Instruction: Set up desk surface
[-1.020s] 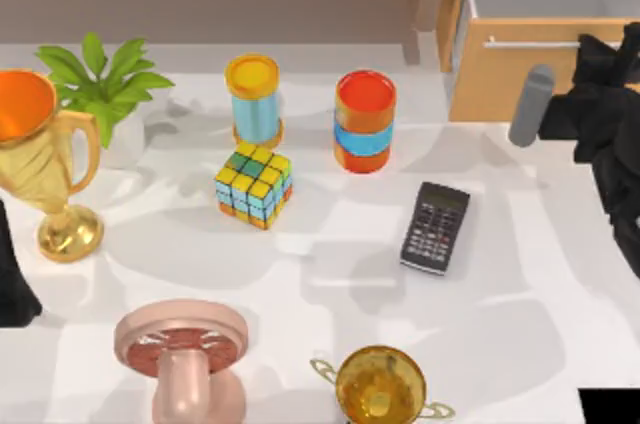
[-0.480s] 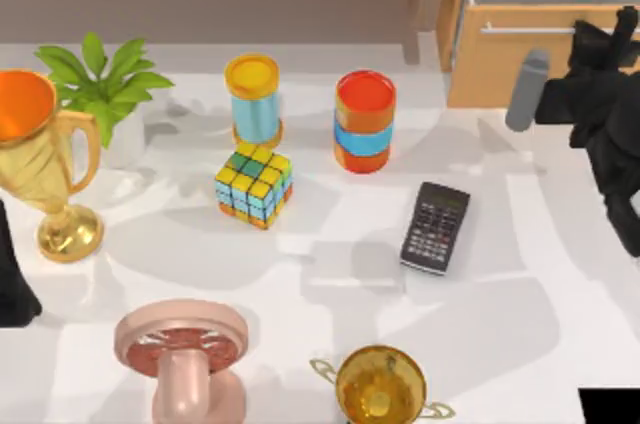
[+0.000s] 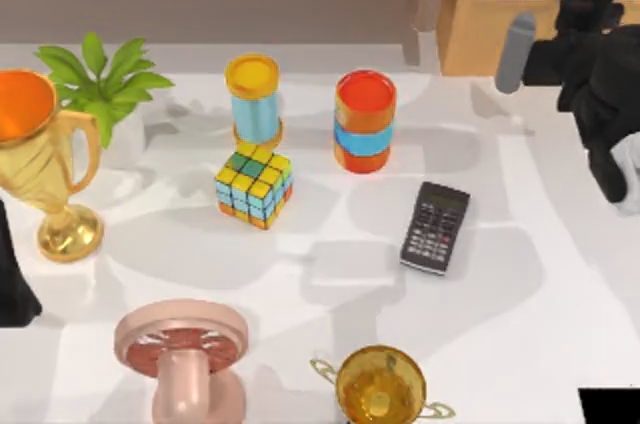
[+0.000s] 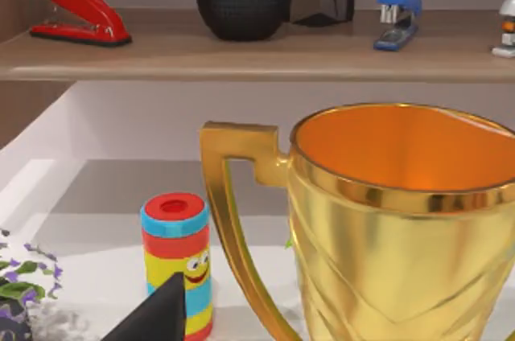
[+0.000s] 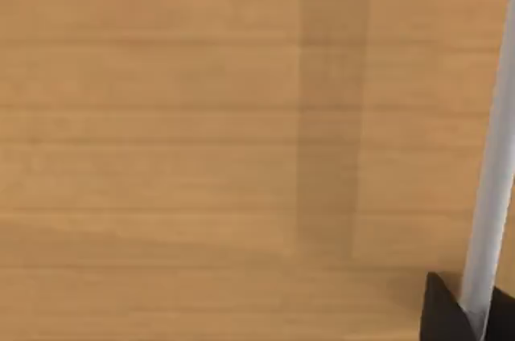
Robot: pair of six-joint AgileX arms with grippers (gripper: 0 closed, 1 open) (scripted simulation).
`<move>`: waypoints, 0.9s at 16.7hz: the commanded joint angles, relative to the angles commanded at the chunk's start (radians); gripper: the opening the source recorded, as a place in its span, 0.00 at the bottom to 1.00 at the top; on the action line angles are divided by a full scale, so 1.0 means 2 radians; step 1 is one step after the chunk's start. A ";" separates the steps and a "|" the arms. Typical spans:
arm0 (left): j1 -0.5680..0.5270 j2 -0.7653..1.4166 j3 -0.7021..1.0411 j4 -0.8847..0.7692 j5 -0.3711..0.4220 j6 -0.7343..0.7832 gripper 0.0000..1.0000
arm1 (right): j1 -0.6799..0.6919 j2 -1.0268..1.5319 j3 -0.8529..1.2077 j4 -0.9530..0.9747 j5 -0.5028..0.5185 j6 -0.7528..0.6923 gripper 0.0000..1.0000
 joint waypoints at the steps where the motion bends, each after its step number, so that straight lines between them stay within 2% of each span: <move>1: 0.000 0.000 0.000 0.000 0.000 0.000 1.00 | -0.001 0.004 0.004 -0.004 -0.001 0.000 0.00; 4: 0.000 0.000 0.000 0.000 0.000 0.000 1.00 | -0.002 0.004 0.005 -0.004 -0.001 0.000 0.00; 15: 0.000 0.000 0.000 0.000 0.000 0.000 1.00 | -0.002 0.004 0.005 -0.004 -0.001 0.000 0.83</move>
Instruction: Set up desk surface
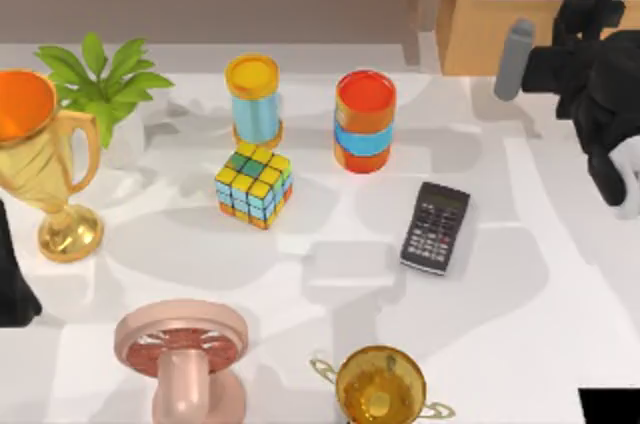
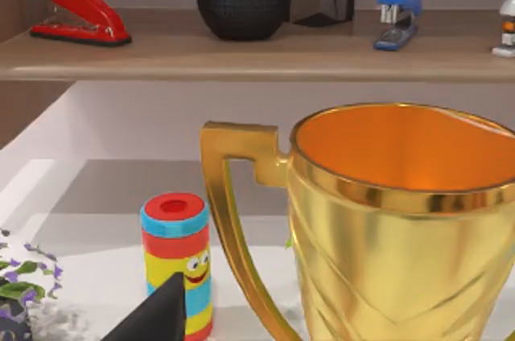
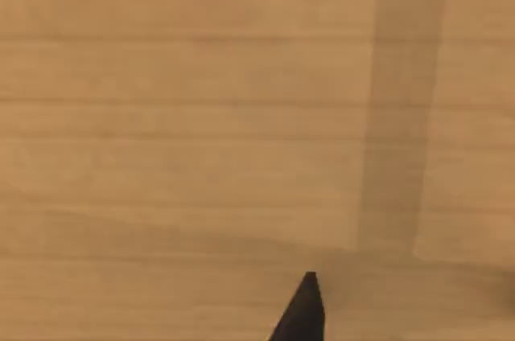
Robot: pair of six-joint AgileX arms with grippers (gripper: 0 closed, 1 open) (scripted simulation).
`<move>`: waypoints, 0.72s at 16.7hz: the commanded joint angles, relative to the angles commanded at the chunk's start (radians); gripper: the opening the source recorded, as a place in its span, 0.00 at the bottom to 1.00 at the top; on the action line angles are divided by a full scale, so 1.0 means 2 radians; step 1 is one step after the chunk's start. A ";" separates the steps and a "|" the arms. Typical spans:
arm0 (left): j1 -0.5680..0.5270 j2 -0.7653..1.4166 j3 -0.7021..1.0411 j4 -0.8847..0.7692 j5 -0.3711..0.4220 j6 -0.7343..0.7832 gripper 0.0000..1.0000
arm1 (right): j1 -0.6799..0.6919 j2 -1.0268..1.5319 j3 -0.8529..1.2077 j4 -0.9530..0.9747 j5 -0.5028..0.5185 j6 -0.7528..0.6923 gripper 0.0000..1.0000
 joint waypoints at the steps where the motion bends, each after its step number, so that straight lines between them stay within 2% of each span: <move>1: 0.000 0.000 0.000 0.000 0.000 0.000 1.00 | 0.000 0.000 0.000 0.000 0.000 0.000 0.90; 2: 0.000 0.000 0.000 0.000 0.000 0.000 1.00 | 0.000 0.000 0.000 0.000 0.000 0.000 0.98; 3: 0.000 0.000 0.000 0.000 0.000 0.000 1.00 | 0.000 0.000 0.000 0.000 0.000 0.000 1.00; 12: 0.000 0.000 0.000 0.000 0.000 0.000 1.00 | 0.004 0.003 -0.019 -0.004 0.001 0.004 1.00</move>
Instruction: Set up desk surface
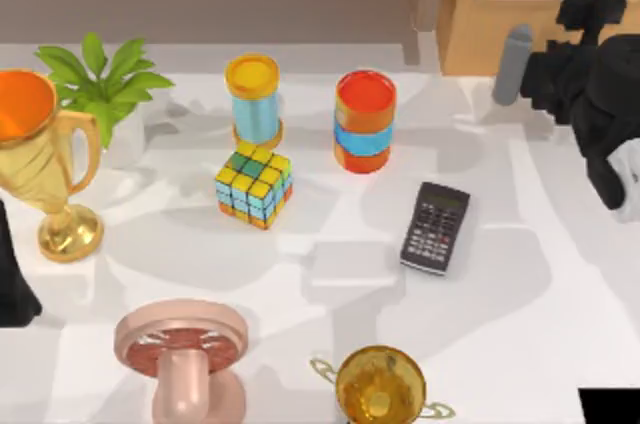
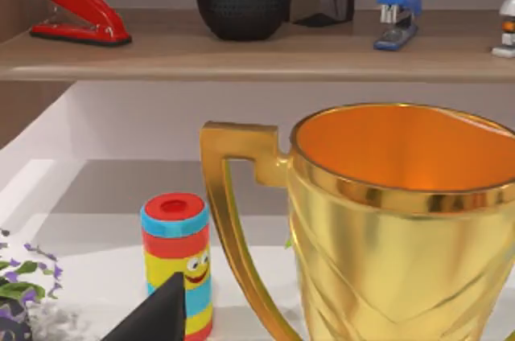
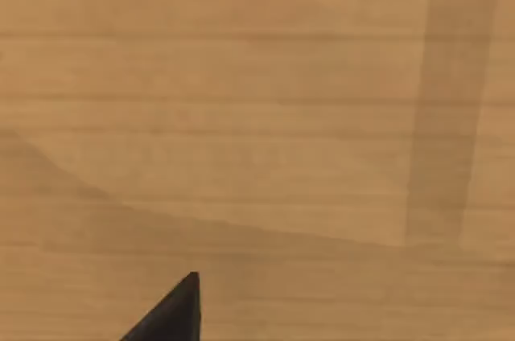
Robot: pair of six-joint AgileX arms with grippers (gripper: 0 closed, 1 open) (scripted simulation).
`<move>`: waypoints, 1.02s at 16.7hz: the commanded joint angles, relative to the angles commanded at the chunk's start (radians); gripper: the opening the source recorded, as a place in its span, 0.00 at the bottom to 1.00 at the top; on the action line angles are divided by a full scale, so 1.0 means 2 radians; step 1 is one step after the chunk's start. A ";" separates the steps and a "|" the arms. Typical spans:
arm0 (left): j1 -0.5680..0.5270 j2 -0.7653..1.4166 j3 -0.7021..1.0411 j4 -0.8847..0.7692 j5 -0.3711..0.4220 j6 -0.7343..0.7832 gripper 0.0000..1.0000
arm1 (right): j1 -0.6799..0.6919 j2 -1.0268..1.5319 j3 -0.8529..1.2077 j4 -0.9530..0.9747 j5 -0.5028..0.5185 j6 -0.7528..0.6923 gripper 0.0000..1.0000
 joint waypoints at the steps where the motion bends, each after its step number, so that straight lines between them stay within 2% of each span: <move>1: 0.000 0.000 0.000 0.000 0.000 0.000 1.00 | -0.001 -0.004 -0.001 0.003 0.001 0.000 1.00; 12: 0.000 0.000 0.000 0.000 0.000 0.000 1.00 | 0.010 -0.040 -0.087 0.052 0.010 0.001 1.00; 17: 0.000 0.000 0.000 0.000 0.000 0.000 1.00 | 0.008 -0.037 -0.090 0.051 0.010 0.001 1.00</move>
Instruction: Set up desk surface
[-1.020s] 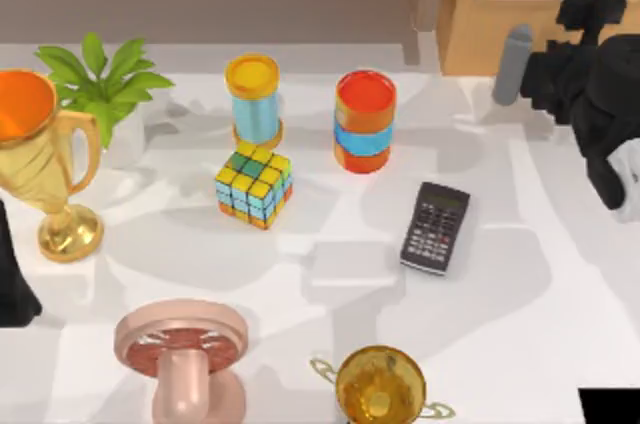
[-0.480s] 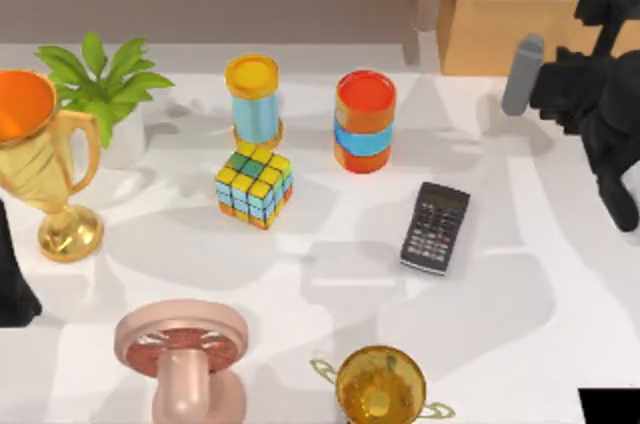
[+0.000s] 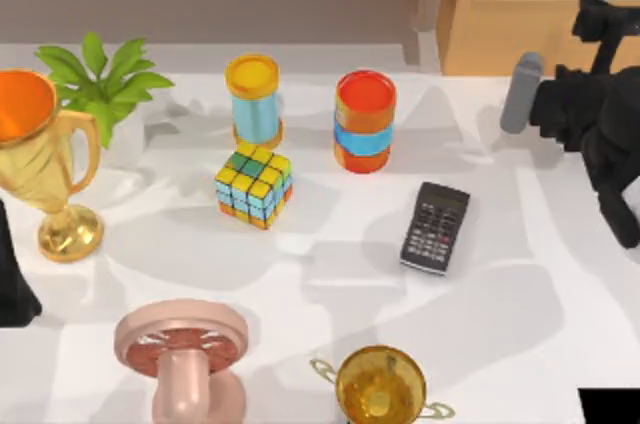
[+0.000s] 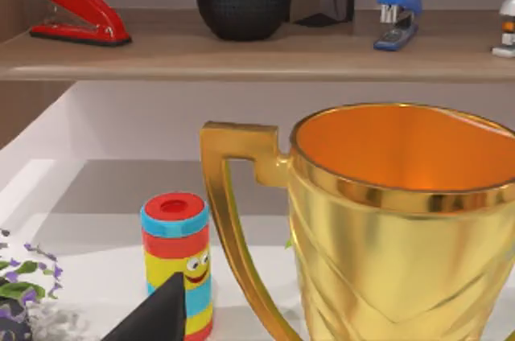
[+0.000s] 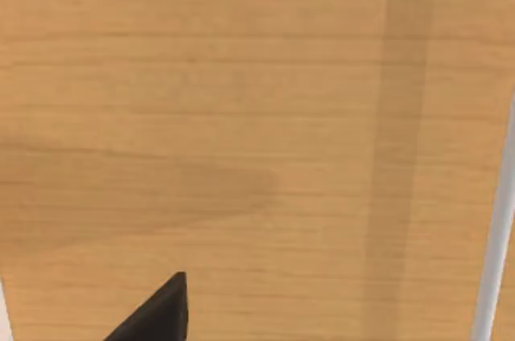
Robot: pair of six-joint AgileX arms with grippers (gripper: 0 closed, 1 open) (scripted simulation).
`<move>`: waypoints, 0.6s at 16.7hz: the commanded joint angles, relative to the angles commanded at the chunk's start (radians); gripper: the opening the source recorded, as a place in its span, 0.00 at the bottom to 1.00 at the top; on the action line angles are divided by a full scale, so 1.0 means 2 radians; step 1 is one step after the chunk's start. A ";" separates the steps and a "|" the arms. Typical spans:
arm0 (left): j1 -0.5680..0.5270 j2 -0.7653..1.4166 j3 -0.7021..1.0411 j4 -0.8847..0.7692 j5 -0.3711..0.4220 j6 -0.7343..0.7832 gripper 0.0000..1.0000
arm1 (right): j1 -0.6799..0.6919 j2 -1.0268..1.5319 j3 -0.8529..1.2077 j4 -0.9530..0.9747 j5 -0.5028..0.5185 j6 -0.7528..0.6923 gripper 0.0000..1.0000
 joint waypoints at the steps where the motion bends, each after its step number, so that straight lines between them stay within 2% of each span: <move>1: 0.000 0.000 0.000 0.000 0.000 0.000 1.00 | 0.000 0.000 0.000 0.000 0.000 0.000 1.00; 5: 0.000 0.000 0.000 0.000 0.000 0.000 1.00 | 0.039 -0.016 0.003 0.010 0.033 0.037 1.00; 10: 0.000 0.000 0.000 0.000 0.000 0.000 1.00 | 0.139 -0.045 0.050 -0.003 0.113 0.176 1.00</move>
